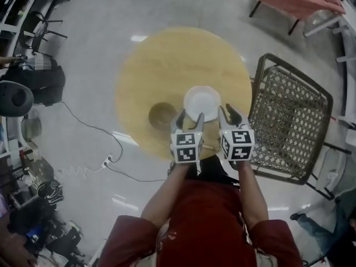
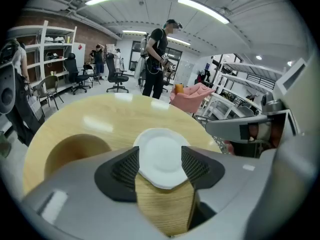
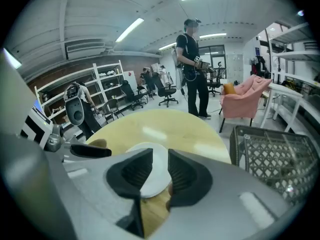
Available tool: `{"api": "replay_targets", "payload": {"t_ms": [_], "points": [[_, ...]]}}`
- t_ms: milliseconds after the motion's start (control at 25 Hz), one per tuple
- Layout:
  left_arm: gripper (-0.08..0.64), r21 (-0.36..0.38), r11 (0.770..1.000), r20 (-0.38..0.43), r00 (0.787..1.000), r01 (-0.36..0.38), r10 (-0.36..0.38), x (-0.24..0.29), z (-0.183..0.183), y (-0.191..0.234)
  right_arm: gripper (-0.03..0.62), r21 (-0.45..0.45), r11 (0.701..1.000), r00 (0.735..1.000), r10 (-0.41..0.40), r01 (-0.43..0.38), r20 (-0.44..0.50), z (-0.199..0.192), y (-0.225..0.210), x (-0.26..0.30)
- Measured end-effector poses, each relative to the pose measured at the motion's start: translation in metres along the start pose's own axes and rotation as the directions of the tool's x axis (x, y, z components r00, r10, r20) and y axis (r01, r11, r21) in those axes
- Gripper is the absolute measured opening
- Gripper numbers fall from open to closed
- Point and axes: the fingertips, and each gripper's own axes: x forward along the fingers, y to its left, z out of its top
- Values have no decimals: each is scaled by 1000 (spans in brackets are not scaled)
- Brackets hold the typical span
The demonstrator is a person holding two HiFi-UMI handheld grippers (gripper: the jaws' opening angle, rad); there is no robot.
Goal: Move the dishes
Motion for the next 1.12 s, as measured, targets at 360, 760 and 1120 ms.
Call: {"api": "replay_targets", "payload": {"t_ms": [360,760,1120], "points": [[302,-2,1000,-70,997,-14,13,17,-13,19,100,14,1000,990,-16,18,-137,-34,-4,27],[299,-27,1000,-156,988,7,-11,35,-33,30,101,35,999,971,-30,39,-236,-58,-8,43],[198,17,1000,-164,986,-3,6,37,-27,32,101,32,998,956,-42,54,-292,-71,-8,50]]}}
